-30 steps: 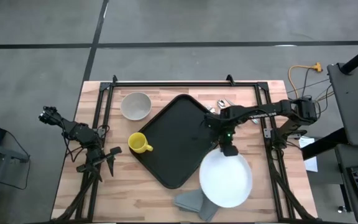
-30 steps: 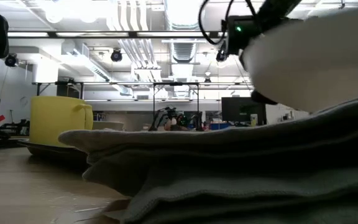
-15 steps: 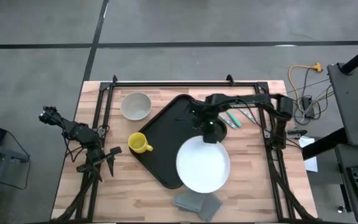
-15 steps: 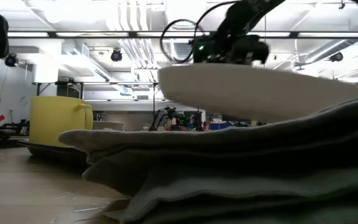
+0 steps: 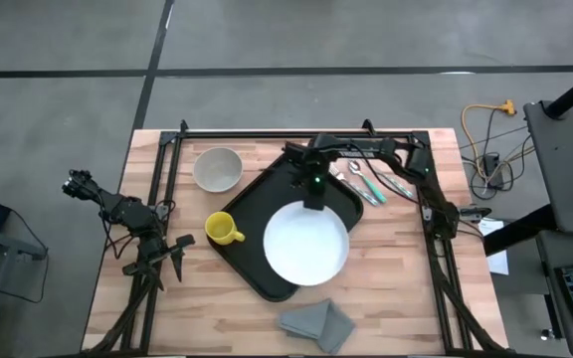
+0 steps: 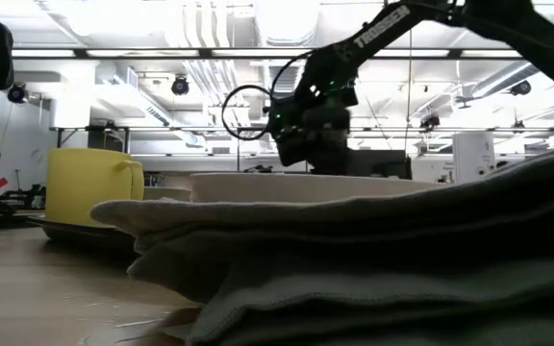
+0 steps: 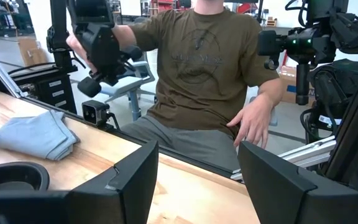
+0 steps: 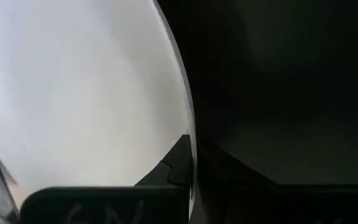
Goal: Set up tray
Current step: Put the white plate below the yellow cup on the black serving tray
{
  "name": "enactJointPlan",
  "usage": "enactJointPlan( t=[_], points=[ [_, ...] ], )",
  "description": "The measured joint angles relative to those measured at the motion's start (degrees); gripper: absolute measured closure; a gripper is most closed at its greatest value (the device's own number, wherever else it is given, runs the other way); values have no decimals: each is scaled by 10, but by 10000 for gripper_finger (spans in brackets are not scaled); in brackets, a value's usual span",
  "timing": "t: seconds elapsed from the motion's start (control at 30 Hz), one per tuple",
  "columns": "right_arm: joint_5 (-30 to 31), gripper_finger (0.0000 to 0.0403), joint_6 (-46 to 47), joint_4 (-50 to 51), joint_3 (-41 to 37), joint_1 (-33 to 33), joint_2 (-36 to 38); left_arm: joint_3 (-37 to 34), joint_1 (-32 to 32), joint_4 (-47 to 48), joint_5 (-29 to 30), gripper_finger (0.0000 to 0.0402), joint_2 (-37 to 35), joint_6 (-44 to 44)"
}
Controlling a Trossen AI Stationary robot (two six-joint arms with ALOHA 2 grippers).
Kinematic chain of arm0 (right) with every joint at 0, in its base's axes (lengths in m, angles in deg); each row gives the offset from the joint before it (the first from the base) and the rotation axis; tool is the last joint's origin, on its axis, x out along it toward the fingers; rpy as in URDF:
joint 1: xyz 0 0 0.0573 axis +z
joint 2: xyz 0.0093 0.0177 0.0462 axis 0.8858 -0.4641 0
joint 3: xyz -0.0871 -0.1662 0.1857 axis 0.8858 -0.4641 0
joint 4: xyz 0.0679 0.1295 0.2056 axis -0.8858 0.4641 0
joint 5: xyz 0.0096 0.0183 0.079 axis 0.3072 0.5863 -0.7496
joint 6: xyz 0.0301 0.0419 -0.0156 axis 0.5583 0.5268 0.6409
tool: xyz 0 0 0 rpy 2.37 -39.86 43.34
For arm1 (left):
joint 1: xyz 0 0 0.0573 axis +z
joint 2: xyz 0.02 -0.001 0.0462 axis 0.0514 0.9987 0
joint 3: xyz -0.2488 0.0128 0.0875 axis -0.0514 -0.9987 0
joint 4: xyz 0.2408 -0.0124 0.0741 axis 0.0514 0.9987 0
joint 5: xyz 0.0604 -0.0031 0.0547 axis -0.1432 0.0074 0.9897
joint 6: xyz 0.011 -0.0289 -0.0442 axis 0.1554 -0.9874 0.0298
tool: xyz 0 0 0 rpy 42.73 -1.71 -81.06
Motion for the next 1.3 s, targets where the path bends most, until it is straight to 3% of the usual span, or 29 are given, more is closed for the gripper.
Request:
enactJointPlan(
  t=[0.53, 1.3],
  points=[
    [1, 395, 23, 46, 176, 17, -116, 0, 0, 0, 0, 193, 0, 0],
    [2, 394, 29, -30, 186, 39, -130, 0, 0, 0, 0, 193, 0, 0]
  ],
)
